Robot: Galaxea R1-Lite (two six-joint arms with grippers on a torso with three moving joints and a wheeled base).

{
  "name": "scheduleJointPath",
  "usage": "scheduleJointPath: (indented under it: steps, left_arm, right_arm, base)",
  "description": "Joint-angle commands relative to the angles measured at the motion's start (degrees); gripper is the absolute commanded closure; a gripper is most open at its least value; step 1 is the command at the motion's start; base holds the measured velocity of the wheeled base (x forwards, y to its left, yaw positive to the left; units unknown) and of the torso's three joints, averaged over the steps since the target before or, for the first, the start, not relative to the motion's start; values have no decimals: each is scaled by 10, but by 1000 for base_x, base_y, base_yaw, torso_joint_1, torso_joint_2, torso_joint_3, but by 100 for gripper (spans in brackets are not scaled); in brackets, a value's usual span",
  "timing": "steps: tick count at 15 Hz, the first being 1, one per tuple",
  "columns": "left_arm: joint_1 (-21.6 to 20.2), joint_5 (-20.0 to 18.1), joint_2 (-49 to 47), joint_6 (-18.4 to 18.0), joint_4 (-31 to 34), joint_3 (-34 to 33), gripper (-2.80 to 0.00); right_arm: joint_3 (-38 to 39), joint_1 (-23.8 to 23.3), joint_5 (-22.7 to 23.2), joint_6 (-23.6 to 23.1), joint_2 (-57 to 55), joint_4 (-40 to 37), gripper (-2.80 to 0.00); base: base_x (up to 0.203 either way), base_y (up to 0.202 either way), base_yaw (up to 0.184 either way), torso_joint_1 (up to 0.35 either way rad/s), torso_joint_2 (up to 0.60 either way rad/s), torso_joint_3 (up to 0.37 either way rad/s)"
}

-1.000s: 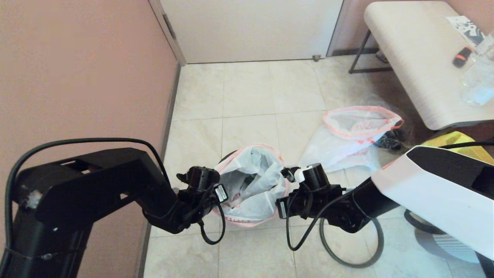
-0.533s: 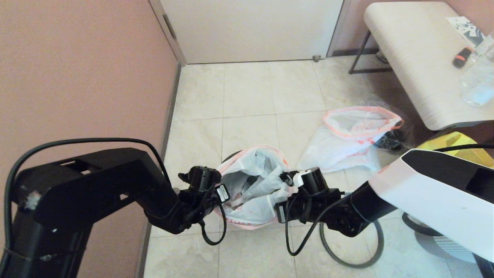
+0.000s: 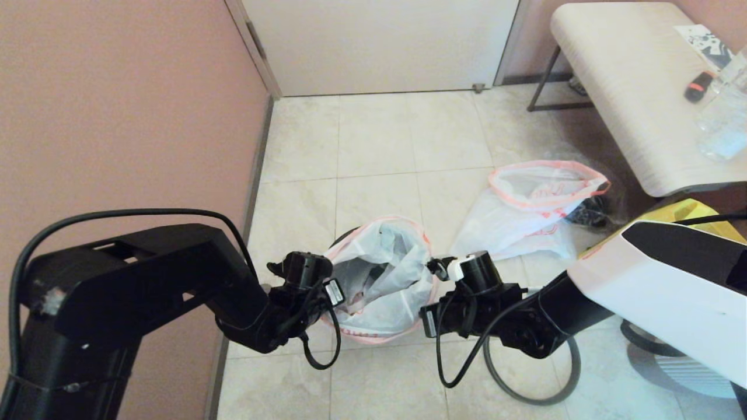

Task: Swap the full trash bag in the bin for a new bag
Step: Put the new garbage bag on the trash can

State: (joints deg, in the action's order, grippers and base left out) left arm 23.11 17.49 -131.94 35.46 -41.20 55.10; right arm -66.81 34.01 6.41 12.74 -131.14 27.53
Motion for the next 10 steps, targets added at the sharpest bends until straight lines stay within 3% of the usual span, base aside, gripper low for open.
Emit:
scheduleJointPath:
  steps: [1,10]
  left_arm:
    - [0,1,-1,2,-3,0,0]
    - [0,1,-1,2,-4,0,0]
  right_arm:
    - [-5,0,1,1,-9,5,0]
    - [3,-2,2,0,-24,27,0]
  base:
    - [0,0,0,0,0,0]
    - [0,0,0,0,0,0]
